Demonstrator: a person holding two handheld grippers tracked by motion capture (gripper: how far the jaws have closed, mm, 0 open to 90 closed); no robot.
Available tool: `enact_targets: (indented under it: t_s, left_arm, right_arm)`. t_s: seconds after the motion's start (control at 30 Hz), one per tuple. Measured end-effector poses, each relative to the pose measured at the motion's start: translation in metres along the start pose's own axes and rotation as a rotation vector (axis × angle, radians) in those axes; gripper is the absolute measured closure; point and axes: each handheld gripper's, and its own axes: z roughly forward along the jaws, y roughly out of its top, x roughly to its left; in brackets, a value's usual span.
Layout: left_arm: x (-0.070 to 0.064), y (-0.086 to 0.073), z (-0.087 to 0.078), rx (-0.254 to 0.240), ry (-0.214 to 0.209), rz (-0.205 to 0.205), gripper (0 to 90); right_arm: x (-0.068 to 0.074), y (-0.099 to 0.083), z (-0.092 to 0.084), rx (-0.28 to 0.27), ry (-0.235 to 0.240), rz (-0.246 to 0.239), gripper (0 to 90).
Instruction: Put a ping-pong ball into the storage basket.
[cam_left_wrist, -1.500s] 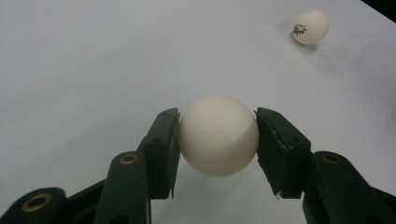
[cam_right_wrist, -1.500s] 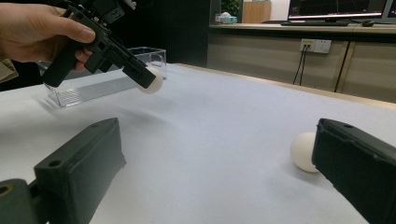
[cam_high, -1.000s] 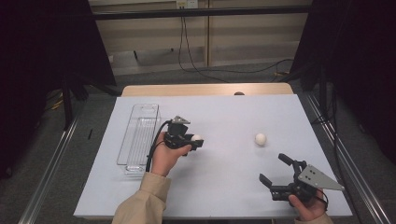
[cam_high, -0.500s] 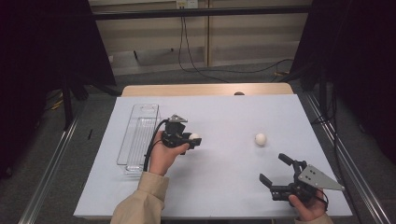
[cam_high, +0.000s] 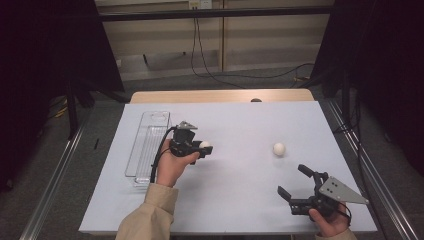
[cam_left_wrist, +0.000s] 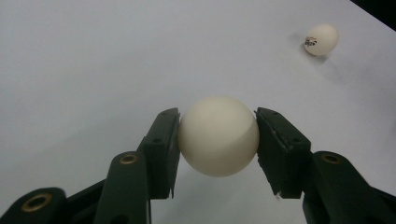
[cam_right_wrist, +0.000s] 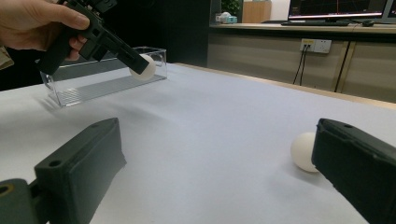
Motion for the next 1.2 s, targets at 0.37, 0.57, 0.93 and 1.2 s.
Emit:
enact_targets:
  t_s: [0.37,0.57,0.93,1.2]
  left_arm:
    - [0.003,0.000,-0.004,0.001,0.011,-0.008,51.2]
    - [0.004,0.000,-0.007,-0.003,0.016,-0.015,51.2]
    - [0.007,0.001,-0.012,0.000,0.025,-0.011,51.2]
    - [0.009,0.001,-0.016,-0.003,0.031,-0.015,51.2]
  right_arm:
    - [0.000,0.000,0.000,-0.001,0.000,0.002,1.5]
    - [0.000,0.000,0.000,0.000,-0.001,0.001,1.4]
    - [-0.001,0.000,0.000,-0.004,-0.003,0.004,1.0]
    - [-0.001,0.000,0.000,-0.005,-0.004,0.004,1.0]
